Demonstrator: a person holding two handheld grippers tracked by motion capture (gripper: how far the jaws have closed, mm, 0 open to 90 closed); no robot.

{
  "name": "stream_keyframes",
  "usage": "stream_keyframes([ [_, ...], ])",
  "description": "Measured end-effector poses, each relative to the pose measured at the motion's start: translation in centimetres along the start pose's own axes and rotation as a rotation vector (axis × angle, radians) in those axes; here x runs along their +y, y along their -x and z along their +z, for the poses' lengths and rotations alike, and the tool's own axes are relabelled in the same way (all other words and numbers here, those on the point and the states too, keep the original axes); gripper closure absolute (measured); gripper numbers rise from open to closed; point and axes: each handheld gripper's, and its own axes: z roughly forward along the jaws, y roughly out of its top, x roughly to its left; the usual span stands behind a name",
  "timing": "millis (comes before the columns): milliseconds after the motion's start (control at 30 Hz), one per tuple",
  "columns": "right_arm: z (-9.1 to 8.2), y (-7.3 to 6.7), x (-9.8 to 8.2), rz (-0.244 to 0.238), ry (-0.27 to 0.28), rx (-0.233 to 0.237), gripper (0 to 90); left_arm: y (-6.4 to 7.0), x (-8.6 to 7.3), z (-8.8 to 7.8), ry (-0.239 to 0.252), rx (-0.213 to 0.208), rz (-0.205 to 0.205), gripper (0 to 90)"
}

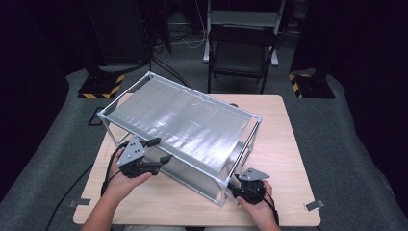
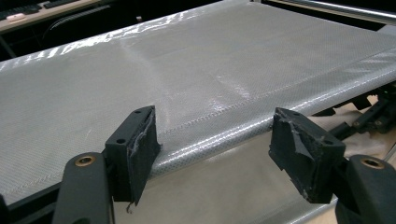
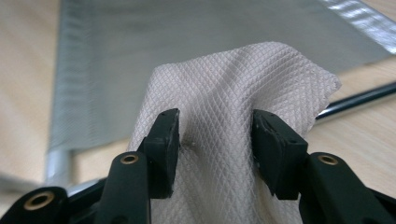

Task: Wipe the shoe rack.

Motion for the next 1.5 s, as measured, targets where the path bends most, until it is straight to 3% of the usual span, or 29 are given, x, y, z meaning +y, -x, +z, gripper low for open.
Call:
stream_keyframes([
  [33, -0.1, -0.1, 0.0, -0.011, -0.002, 0.004, 52.0, 0.0, 0.0, -0.1, 0.001, 0.001, 0.0, 32.7],
  [133, 0.1, 0.7, 0.2, 0.021, -0.003, 0.01, 52.3, 0.0, 0.0, -0.1, 0.0, 0.001, 0.002, 33.3],
  [433, 2.0, 5.5, 1.5, 0.086, 0.005, -0.102, 52.3, -0.1, 0.0, -0.1, 0.003, -0.003, 0.001, 33.5],
  [467, 2.2, 5.8, 1.7, 0.115, -0.002, -0.121, 52.2, -0.1, 0.0, -0.1, 0.003, -0.004, 0.001, 33.5],
  [567, 2.8, 6.8, 1.9, 0.139, 0.006, -0.142, 50.8, -0.1, -0.1, -0.1, 0.005, -0.004, -0.001, 33.5],
  [667, 2.8, 6.5, 1.9, 0.153, -0.002, -0.153, 50.7, -0.1, -0.1, -0.1, 0.002, -0.004, 0.0, 33.5],
  [700, 2.6, 6.4, 1.9, 0.133, -0.008, -0.145, 50.6, -0.1, -0.1, -0.1, 0.002, -0.003, -0.002, 33.5],
  [833, 2.2, 4.9, 1.7, 0.136, -0.02, -0.133, 49.4, -0.1, -0.1, -0.1, 0.006, -0.004, -0.003, 33.5],
  [1033, 1.5, 2.7, 1.1, 0.053, -0.019, -0.108, 48.5, 0.0, -0.2, -0.1, 0.013, -0.001, -0.006, 33.5],
  [1133, 1.7, 3.4, 1.2, 0.06, -0.015, -0.09, 46.8, 0.0, -0.2, -0.1, 0.013, 0.0, -0.006, 33.5],
  [1400, 3.0, 7.0, 2.4, 0.156, -0.027, -0.147, 47.7, 0.0, -0.2, -0.2, 0.013, -0.002, 0.004, 33.8],
  [1500, 3.4, 8.2, 2.7, 0.131, -0.022, -0.154, 48.2, 0.0, -0.2, -0.2, 0.013, -0.001, 0.005, 33.8],
])
